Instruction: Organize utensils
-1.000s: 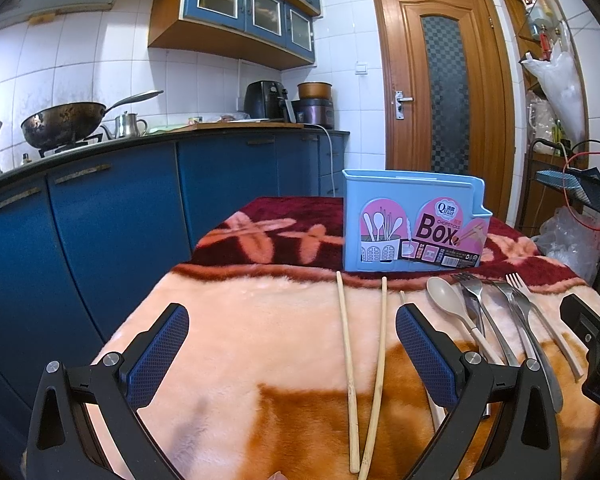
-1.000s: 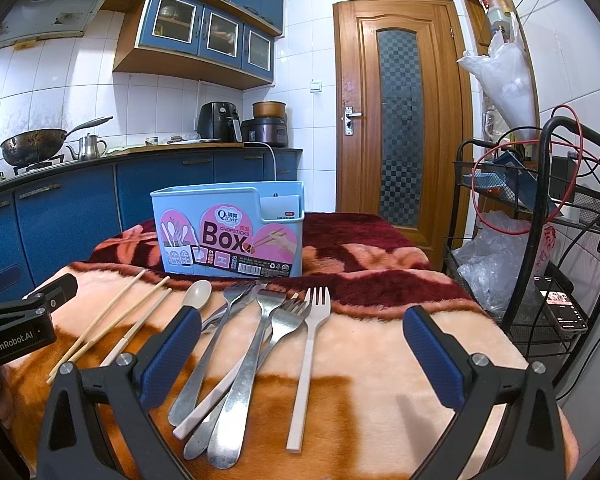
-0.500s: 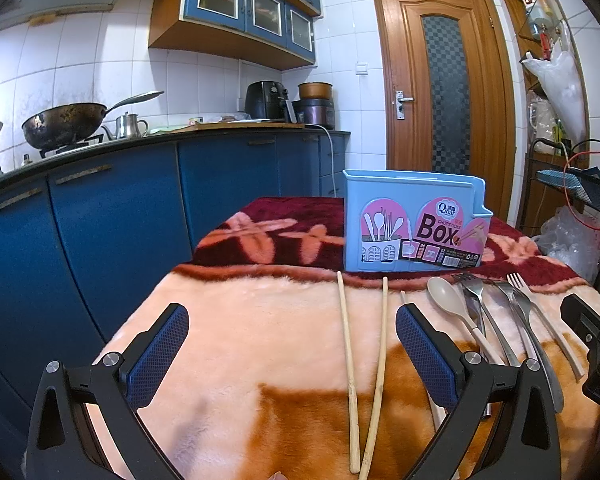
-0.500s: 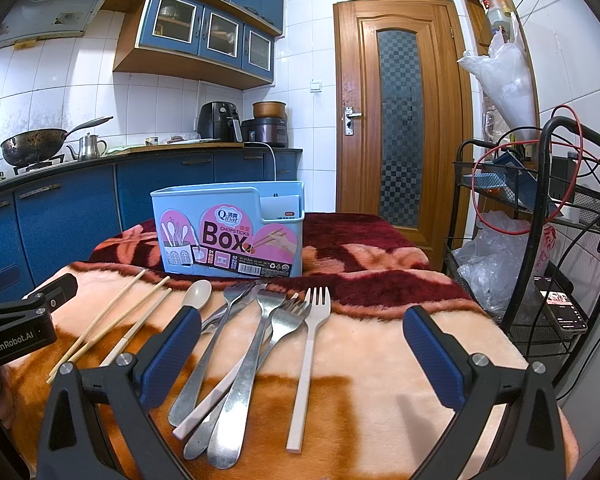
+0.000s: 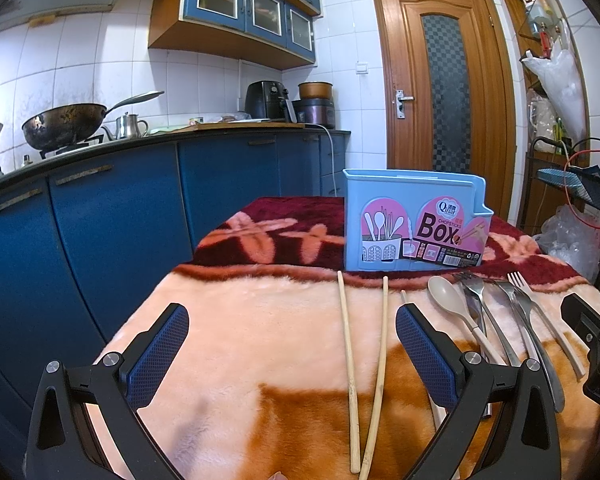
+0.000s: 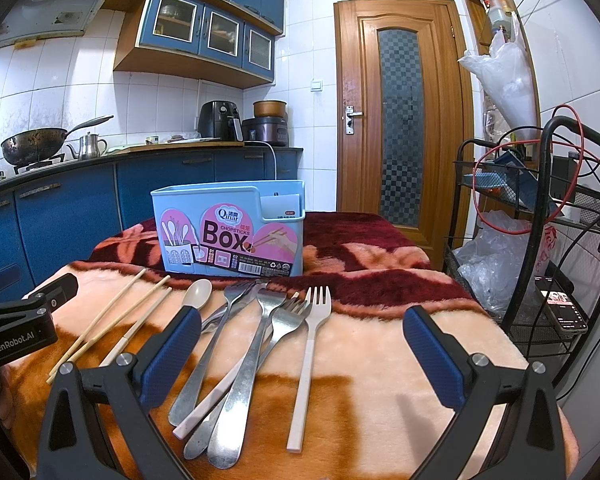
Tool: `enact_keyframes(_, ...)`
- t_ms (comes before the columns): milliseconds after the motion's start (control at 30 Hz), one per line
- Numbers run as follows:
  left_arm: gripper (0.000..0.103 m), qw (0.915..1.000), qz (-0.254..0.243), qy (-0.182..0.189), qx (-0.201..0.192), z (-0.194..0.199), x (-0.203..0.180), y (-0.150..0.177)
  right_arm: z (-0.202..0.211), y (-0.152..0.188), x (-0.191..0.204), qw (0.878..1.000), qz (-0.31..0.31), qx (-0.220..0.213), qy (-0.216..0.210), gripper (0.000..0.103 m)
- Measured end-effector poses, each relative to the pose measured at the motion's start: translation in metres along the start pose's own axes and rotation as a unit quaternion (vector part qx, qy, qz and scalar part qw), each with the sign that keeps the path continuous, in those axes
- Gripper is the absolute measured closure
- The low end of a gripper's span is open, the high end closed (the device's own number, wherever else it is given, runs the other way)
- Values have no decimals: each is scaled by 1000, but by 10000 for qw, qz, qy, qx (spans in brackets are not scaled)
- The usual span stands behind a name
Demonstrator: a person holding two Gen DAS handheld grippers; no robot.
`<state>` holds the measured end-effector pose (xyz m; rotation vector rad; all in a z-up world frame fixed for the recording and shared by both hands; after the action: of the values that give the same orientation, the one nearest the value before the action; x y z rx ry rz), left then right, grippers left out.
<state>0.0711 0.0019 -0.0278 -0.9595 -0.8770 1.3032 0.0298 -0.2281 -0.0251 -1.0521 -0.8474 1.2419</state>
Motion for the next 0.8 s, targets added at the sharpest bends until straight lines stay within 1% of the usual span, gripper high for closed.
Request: enact_keyframes(800, 0, 10000, -7, -1, 10, 0, 0, 0, 0, 1, 0, 10000, -1, 0, -14, 0)
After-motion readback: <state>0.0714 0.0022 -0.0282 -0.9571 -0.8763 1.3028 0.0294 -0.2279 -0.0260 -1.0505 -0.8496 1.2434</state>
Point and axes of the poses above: each gripper's, at about its wrist camera, not at the fingertips, and z roughly against the way its jaws point, x to its left, y to its underside, the point moved 8 cm from there along -z, roughly the way its jaws point, and after that the axes turned 6 degrees about y, right-handed, at the moved point
